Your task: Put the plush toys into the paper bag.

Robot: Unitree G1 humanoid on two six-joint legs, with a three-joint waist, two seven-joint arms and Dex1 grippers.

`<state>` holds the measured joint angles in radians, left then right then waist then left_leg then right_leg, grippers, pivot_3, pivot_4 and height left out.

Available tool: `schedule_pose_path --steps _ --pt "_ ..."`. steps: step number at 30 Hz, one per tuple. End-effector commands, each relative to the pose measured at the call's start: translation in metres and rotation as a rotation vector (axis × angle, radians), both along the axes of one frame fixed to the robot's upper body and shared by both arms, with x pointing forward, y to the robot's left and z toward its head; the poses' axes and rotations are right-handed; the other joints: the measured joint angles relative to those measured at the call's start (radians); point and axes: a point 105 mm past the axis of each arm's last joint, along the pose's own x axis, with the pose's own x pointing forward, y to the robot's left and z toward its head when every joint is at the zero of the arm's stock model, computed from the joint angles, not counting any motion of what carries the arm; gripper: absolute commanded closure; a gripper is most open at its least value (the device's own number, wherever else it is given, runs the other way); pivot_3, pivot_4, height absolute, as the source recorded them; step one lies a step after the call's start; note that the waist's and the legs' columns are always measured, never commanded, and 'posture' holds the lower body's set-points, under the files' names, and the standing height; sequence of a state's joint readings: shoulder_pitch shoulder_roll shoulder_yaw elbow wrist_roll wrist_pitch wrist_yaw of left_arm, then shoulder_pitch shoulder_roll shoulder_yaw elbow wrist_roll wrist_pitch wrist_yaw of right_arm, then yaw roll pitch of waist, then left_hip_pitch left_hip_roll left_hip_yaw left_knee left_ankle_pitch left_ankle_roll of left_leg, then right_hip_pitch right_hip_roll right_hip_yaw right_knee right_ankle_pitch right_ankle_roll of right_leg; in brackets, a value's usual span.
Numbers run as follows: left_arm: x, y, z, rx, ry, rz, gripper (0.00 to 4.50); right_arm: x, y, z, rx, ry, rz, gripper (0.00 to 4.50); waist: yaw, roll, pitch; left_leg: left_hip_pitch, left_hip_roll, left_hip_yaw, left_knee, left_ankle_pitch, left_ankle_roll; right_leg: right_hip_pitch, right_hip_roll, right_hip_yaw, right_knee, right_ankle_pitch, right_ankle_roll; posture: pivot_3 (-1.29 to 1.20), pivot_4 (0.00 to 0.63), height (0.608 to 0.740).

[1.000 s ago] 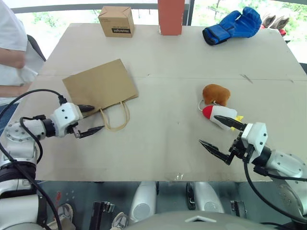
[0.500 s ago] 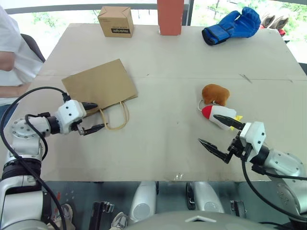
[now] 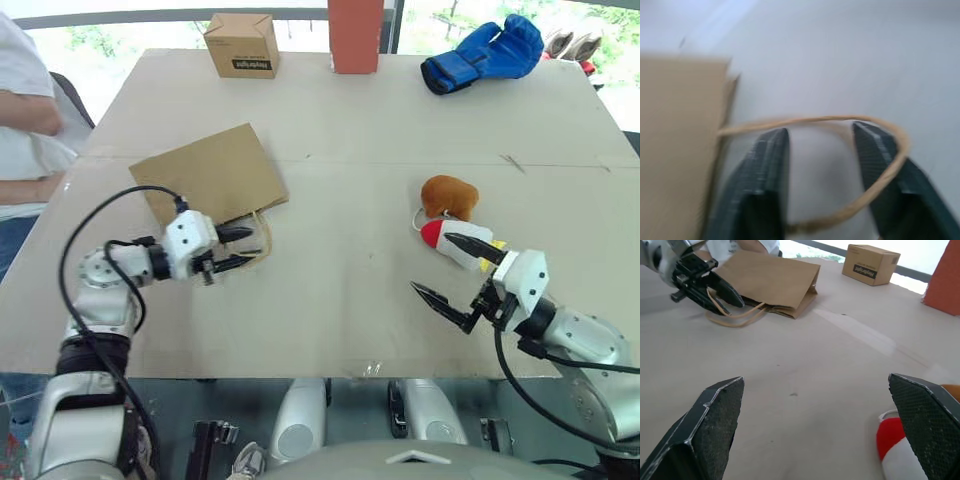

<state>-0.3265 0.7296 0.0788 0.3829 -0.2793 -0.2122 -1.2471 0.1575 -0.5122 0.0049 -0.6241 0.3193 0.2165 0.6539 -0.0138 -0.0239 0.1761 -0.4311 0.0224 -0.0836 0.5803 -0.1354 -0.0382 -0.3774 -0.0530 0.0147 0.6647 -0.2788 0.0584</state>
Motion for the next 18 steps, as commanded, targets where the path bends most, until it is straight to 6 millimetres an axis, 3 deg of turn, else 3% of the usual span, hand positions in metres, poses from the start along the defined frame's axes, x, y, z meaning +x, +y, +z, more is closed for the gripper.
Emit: schedule_pose_path --steps 1,6,15,18 --pt "0.000 -0.025 0.024 -0.116 -0.025 -0.037 4.35 0.003 0.002 0.008 -0.021 -0.058 -0.031 0.00 0.000 0.000 0.000 0.000 0.000 0.000 0.000 0.000 0.000 0.000 0.000 0.000 0.000 0.000 0.000 0.00 0.150 0.740" --pt "-0.005 -0.060 0.040 -0.305 0.048 -0.087 4.44 0.012 0.011 0.011 -0.002 -0.038 -0.029 0.00 -0.001 0.000 0.000 0.000 0.000 0.000 0.001 0.000 0.000 0.000 0.000 0.000 0.000 0.000 0.001 0.00 0.150 0.740" --pt "-0.015 -0.099 0.066 -0.517 0.139 -0.140 4.50 0.024 0.055 0.010 0.004 0.019 0.163 4.22 -0.005 0.000 0.000 0.000 0.000 0.000 0.001 0.000 0.000 0.000 0.001 0.001 0.001 0.001 0.001 0.00 0.150 0.740" --pt "-0.017 -0.107 0.079 -0.576 0.144 -0.161 4.50 0.042 0.083 0.005 -0.017 0.037 0.248 4.40 -0.009 0.000 0.000 0.001 0.000 -0.001 0.002 0.000 0.000 0.000 0.002 0.001 0.001 0.001 0.001 0.00 0.150 0.740"
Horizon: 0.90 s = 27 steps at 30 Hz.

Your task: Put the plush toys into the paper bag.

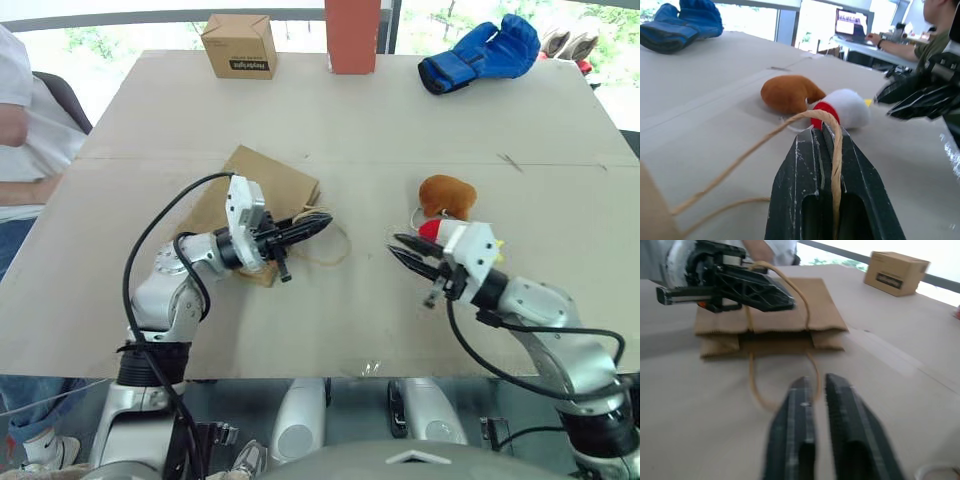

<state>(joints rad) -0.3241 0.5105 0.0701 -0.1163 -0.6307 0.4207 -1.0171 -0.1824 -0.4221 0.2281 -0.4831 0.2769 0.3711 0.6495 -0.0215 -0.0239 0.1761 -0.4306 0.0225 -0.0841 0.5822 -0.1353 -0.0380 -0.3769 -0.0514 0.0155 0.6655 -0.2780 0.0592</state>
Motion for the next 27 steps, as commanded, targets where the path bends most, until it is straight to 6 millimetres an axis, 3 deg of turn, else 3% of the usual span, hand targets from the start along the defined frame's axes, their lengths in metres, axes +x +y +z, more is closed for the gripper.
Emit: schedule_pose_path --steps 1,5,8,13,18,24,27 --pt "-0.007 -0.011 0.029 -0.071 -0.058 -0.038 4.50 0.014 0.030 -0.004 -0.014 0.008 0.093 4.40 -0.003 0.000 0.000 0.000 0.000 0.000 0.000 0.000 0.000 0.000 0.000 0.000 0.000 0.000 0.000 0.00 0.150 0.740" --pt "-0.012 -0.024 0.046 -0.138 -0.055 -0.053 4.50 0.047 0.082 -0.028 -0.018 0.086 0.203 4.40 -0.017 0.000 0.000 0.001 0.000 -0.001 0.001 0.000 0.000 0.001 0.001 0.000 0.001 0.001 0.000 0.00 0.150 0.740" --pt "-0.014 -0.025 0.055 -0.138 -0.070 -0.048 4.50 0.051 0.114 -0.036 -0.013 0.114 0.277 4.40 -0.018 0.000 0.000 0.000 0.000 -0.002 0.000 0.000 0.000 0.001 0.001 0.000 0.001 0.001 0.000 0.00 0.150 0.740" --pt "-0.016 -0.021 0.071 -0.154 -0.086 -0.016 4.50 0.054 0.145 -0.047 0.032 0.189 0.326 4.40 -0.020 0.000 0.000 0.000 0.000 -0.002 0.000 0.000 0.000 0.000 0.002 -0.001 0.002 0.001 0.000 0.00 0.150 0.740" --pt "-0.017 0.010 0.097 -0.138 -0.129 0.109 4.50 0.050 0.147 -0.075 0.019 0.266 0.312 4.40 -0.020 0.000 0.000 0.002 0.000 -0.002 0.000 0.000 0.000 0.000 0.002 0.000 0.005 0.001 -0.001 0.00 0.150 0.740" --pt "-0.019 0.031 0.137 -0.231 -0.162 0.203 4.50 0.052 0.149 -0.078 0.021 0.264 0.265 4.40 -0.016 0.000 0.000 0.003 0.000 -0.003 0.001 0.000 -0.001 0.000 0.002 0.000 0.007 0.001 -0.001 0.00 0.150 0.740" --pt "-0.020 0.033 0.137 -0.208 -0.157 0.219 4.50 0.056 0.150 -0.075 0.008 0.234 0.248 4.40 -0.017 0.000 0.000 0.004 0.000 -0.003 0.001 0.001 -0.001 0.001 0.002 0.001 0.007 0.001 -0.001 0.00 0.150 0.740"
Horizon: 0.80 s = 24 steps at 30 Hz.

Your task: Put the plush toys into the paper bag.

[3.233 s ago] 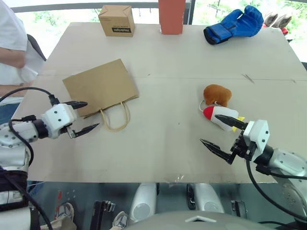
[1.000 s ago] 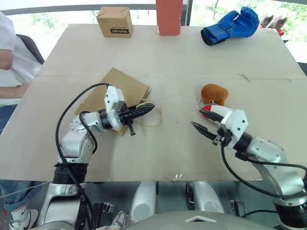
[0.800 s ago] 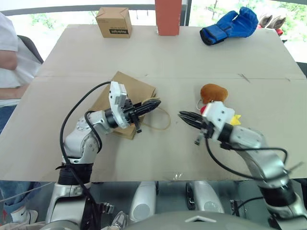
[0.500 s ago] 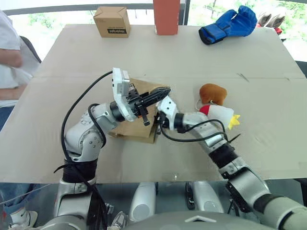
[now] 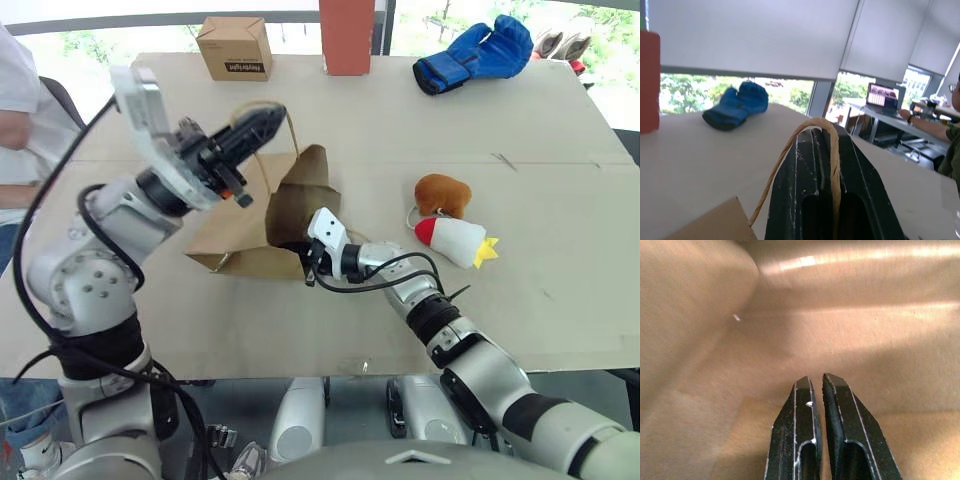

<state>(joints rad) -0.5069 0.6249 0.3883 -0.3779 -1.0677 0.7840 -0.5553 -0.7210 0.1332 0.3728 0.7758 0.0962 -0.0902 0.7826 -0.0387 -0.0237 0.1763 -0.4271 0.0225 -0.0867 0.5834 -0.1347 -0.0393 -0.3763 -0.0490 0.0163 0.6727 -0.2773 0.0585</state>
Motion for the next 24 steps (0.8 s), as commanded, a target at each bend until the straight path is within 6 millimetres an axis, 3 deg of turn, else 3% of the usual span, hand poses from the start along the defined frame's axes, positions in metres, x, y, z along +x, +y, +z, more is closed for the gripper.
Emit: schedule_pose_path --steps 1,5,8,10,16,19,24 --pt "-0.010 0.002 0.010 0.021 -0.039 0.007 4.50 0.001 0.004 -0.004 -0.004 0.014 -0.038 4.40 0.000 0.000 0.000 0.000 0.000 0.000 0.000 0.000 0.000 0.000 0.000 0.000 0.000 0.000 0.000 0.00 0.150 0.740" --pt "-0.009 0.005 0.005 0.031 -0.026 0.030 4.50 0.010 -0.002 0.006 0.013 -0.020 -0.087 4.40 0.001 0.000 0.000 0.000 0.000 0.000 0.000 0.000 0.000 0.000 0.000 0.000 0.001 0.000 0.000 0.00 0.150 0.740" --pt "-0.006 0.007 -0.003 0.053 -0.017 0.067 4.50 0.022 -0.017 0.007 -0.033 -0.012 -0.168 4.40 0.002 0.000 0.000 0.000 0.000 0.000 0.000 0.000 0.000 0.000 0.000 0.000 0.001 0.000 0.000 0.00 0.150 0.740" --pt "0.003 0.010 -0.020 0.139 -0.021 0.140 4.50 0.028 -0.035 0.030 0.007 -0.022 -0.205 4.40 0.004 0.001 0.000 -0.001 0.000 0.000 0.000 0.000 0.000 -0.001 0.000 0.000 0.001 0.000 0.000 0.00 0.150 0.740" --pt "0.008 0.008 -0.043 0.194 -0.035 0.140 4.50 0.020 -0.094 0.099 0.065 -0.177 -0.376 1.69 0.009 0.002 0.001 -0.005 0.000 0.000 -0.001 0.000 0.000 -0.004 0.000 0.000 -0.001 0.000 -0.001 0.00 0.150 0.740" --pt "0.011 0.010 -0.044 0.194 -0.033 0.124 4.50 -0.006 -0.123 0.122 0.021 -0.192 -0.394 0.31 0.006 0.002 0.001 -0.004 0.000 0.000 -0.002 0.000 0.000 -0.005 0.000 0.000 -0.001 0.000 -0.001 0.00 0.150 0.740" --pt "0.012 0.001 -0.039 0.165 -0.039 0.031 4.50 -0.013 -0.185 0.111 -0.264 -0.188 -0.612 0.31 0.007 0.002 0.001 -0.004 0.000 0.001 -0.002 0.000 0.000 -0.004 -0.001 0.000 -0.002 -0.002 -0.004 0.00 0.150 0.740"
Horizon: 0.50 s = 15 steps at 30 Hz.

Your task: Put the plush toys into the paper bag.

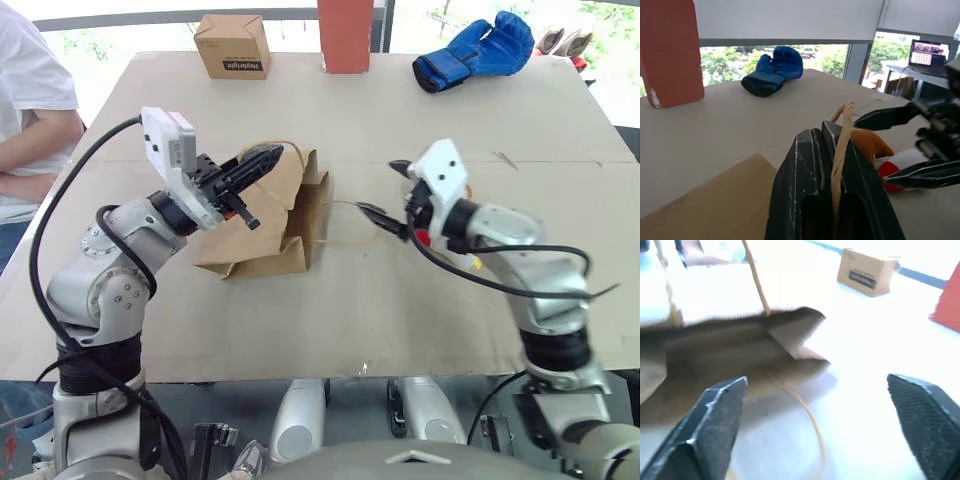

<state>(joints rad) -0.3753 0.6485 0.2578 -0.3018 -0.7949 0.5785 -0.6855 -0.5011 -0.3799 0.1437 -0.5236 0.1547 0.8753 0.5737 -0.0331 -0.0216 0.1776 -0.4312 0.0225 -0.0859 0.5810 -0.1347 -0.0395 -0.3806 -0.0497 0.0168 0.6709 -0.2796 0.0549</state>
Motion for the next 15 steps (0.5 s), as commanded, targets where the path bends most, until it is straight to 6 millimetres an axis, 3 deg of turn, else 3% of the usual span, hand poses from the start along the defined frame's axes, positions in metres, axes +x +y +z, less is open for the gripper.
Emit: schedule_pose_path --steps 1,3,6,7,9,10,12,15 --pt "-0.006 -0.010 0.015 -0.020 -0.056 -0.095 4.50 -0.007 -0.036 -0.007 -0.105 0.043 -0.142 0.31 0.002 0.000 0.000 0.000 0.000 0.000 0.000 0.000 0.000 0.000 0.000 0.000 -0.001 0.000 0.000 0.00 0.150 0.740" --pt "-0.008 -0.014 0.019 -0.036 -0.058 -0.134 4.50 -0.010 -0.053 -0.018 -0.160 0.105 -0.194 0.31 0.002 0.000 0.000 -0.001 0.000 0.001 0.000 0.000 0.000 0.001 -0.001 0.000 -0.003 0.000 -0.001 0.00 0.150 0.740" --pt "-0.009 -0.021 0.026 -0.079 -0.064 -0.190 4.50 -0.012 -0.082 -0.059 -0.309 0.227 -0.278 0.31 0.003 0.000 0.000 -0.001 0.000 0.001 0.000 0.000 0.001 0.002 -0.001 0.000 -0.005 0.000 0.000 0.00 0.150 0.740" --pt "-0.009 -0.022 0.028 -0.092 -0.063 -0.199 4.50 -0.011 -0.088 -0.067 -0.327 0.247 -0.299 0.54 0.004 -0.001 0.000 -0.001 0.000 0.001 0.000 0.000 0.001 0.002 -0.001 0.000 -0.006 0.000 0.000 0.00 0.150 0.740" --pt "-0.010 -0.025 0.032 -0.127 -0.062 -0.224 4.50 -0.006 -0.098 -0.076 -0.373 0.248 -0.343 1.09 -0.002 0.000 0.000 -0.001 0.000 0.001 0.000 -0.001 0.001 0.002 -0.001 0.000 -0.007 0.000 0.000 0.00 0.150 0.740" --pt "-0.011 -0.026 0.036 -0.157 -0.061 -0.242 4.50 -0.005 -0.099 -0.076 -0.380 0.236 -0.339 1.69 -0.005 0.000 0.000 -0.001 0.000 0.003 0.000 -0.001 0.001 0.002 -0.001 0.001 -0.007 0.000 0.001 0.00 0.150 0.740" --pt "-0.012 -0.025 0.042 -0.211 -0.063 -0.253 4.50 -0.007 -0.099 -0.071 -0.382 0.222 -0.323 2.36 -0.006 -0.001 0.000 -0.001 0.000 0.002 0.000 -0.001 0.002 0.002 -0.001 0.001 -0.007 0.001 0.006 0.00 0.150 0.740" --pt "-0.013 -0.027 0.046 -0.262 -0.059 -0.283 4.50 -0.008 -0.099 -0.063 -0.371 0.178 -0.307 3.77 -0.004 -0.001 0.000 -0.001 0.000 0.002 0.000 -0.001 0.002 0.002 -0.001 0.001 -0.007 0.000 0.007 0.00 0.150 0.740"
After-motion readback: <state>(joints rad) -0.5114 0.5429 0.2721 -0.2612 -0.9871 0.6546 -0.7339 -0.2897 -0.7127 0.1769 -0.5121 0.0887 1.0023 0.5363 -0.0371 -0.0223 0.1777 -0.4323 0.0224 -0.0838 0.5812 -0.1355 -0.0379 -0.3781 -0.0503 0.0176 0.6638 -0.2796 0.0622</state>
